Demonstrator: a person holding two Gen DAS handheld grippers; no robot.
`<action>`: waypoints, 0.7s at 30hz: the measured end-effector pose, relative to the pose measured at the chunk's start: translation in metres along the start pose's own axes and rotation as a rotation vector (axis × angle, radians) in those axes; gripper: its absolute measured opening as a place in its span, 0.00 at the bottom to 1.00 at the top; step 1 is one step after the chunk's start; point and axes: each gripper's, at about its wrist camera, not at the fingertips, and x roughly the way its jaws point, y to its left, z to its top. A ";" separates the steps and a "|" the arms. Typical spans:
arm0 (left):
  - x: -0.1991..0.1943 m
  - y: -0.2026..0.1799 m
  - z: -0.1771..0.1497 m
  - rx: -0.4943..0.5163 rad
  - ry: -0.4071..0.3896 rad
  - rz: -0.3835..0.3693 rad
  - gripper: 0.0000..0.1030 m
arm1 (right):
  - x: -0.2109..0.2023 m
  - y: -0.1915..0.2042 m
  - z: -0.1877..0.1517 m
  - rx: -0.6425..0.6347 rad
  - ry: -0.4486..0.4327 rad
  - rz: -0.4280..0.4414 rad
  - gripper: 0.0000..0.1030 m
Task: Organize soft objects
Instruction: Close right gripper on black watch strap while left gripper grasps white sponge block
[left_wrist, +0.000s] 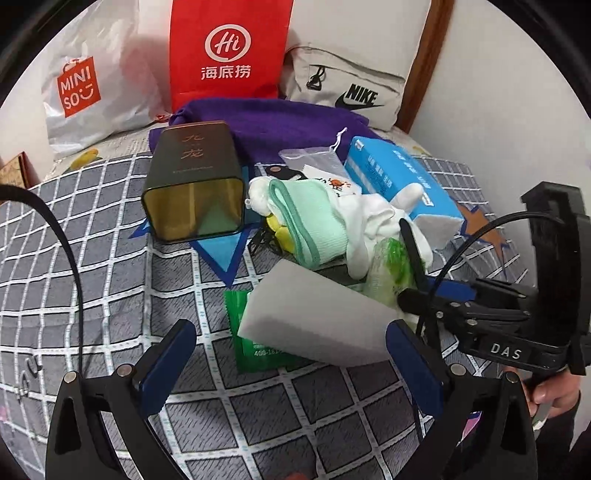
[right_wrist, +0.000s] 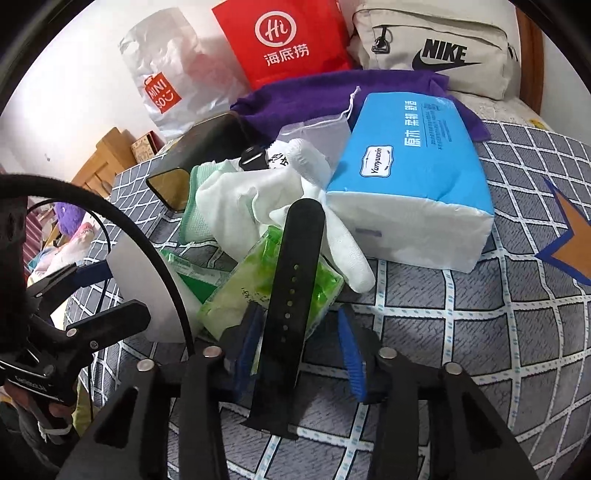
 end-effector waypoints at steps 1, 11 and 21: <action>0.002 0.001 -0.001 -0.002 0.001 -0.015 1.00 | 0.002 -0.001 0.000 0.006 -0.003 0.006 0.44; 0.010 -0.003 -0.008 -0.002 -0.008 -0.089 1.00 | 0.005 0.006 -0.006 -0.036 -0.054 0.026 0.63; -0.014 -0.021 -0.009 0.175 -0.049 -0.019 1.00 | -0.002 0.001 -0.007 -0.030 -0.005 0.025 0.60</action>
